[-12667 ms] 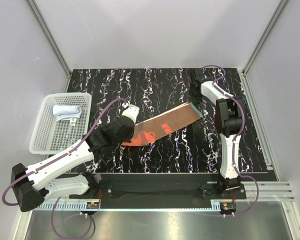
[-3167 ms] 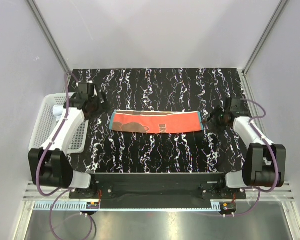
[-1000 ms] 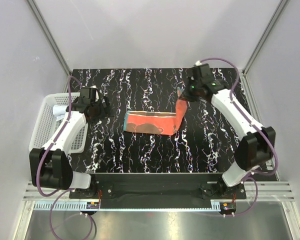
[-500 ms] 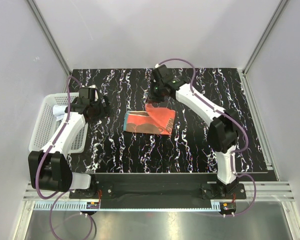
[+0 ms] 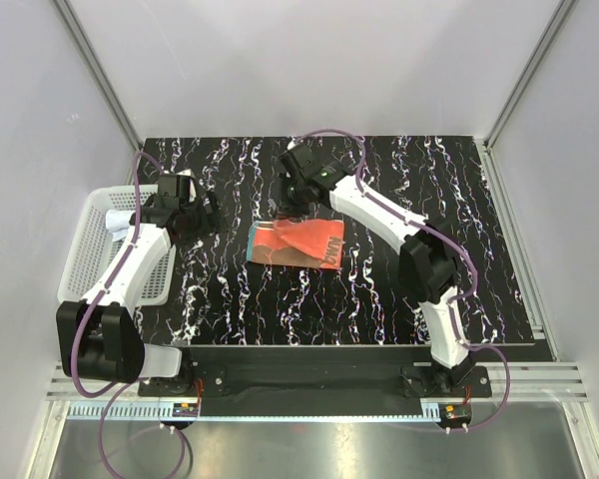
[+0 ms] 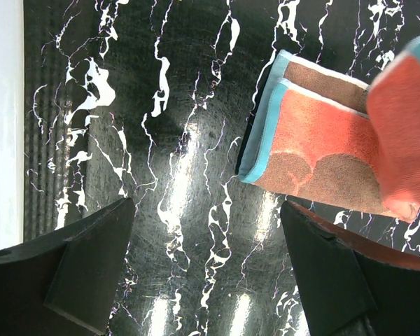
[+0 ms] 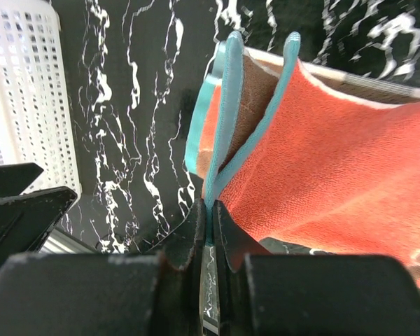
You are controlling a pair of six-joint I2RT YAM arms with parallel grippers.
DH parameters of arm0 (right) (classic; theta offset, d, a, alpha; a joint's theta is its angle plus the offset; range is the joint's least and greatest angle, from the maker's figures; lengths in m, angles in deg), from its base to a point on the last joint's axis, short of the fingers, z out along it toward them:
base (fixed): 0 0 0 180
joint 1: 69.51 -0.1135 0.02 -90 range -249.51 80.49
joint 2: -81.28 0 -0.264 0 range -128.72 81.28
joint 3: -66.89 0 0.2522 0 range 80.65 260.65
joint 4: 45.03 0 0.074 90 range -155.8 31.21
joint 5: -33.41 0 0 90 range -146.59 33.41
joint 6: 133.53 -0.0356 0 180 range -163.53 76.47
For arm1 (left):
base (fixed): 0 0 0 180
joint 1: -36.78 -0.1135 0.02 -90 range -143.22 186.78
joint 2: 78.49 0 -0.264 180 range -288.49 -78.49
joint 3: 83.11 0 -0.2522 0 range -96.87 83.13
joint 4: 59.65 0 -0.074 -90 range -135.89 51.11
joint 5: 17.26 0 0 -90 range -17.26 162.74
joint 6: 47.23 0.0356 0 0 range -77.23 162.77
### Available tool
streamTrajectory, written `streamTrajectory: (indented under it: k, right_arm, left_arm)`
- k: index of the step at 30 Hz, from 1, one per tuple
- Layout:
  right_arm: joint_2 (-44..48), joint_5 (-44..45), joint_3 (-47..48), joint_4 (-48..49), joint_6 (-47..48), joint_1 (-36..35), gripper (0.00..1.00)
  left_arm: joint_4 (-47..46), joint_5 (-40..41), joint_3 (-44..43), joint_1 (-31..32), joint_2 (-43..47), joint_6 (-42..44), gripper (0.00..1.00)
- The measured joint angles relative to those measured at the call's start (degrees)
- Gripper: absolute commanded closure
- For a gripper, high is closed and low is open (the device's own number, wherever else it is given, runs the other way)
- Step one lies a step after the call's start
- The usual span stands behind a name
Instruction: Roll the towels
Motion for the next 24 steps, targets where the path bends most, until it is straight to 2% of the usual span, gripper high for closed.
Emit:
streamTrajectory:
  k: [6,9,10,13,16,18,24]
  right_arm:
    - [-2.3,-0.1,0.7,0.9,-0.6,-2.1,1.0]
    - [-3.7,-0.1,0.7,1.9,-0.9,-3.1,0.94]
    - [-4.2,-0.2,0.7,2.3,-1.0,-3.5,0.81]
    - [-6.0,-1.1,0.7,4.0,-1.9,-4.5,0.62]
    - [-7.6,-2.0,-0.3,7.1,-2.8,-5.3,0.58]
    - [-8.6,-3.0,-1.2,8.7,-3.7,-5.6,0.44]
    - [-9.4,-4.4,-4.5,12.1,-4.4,-5.7,0.28]
  left_arm:
    - [0.0,-0.1,0.0,0.0,0.0,0.0,0.09]
    - [0.0,-0.1,0.0,0.0,0.0,0.0,0.09]
    - [0.0,-0.1,0.0,0.0,0.0,0.0,0.09]
    - [0.0,-0.1,0.0,0.0,0.0,0.0,0.09]
    - [0.0,-0.1,0.0,0.0,0.0,0.0,0.09]
    - [0.0,-0.1,0.0,0.0,0.0,0.0,0.09]
    - [0.0,-0.1,0.0,0.0,0.0,0.0,0.09]
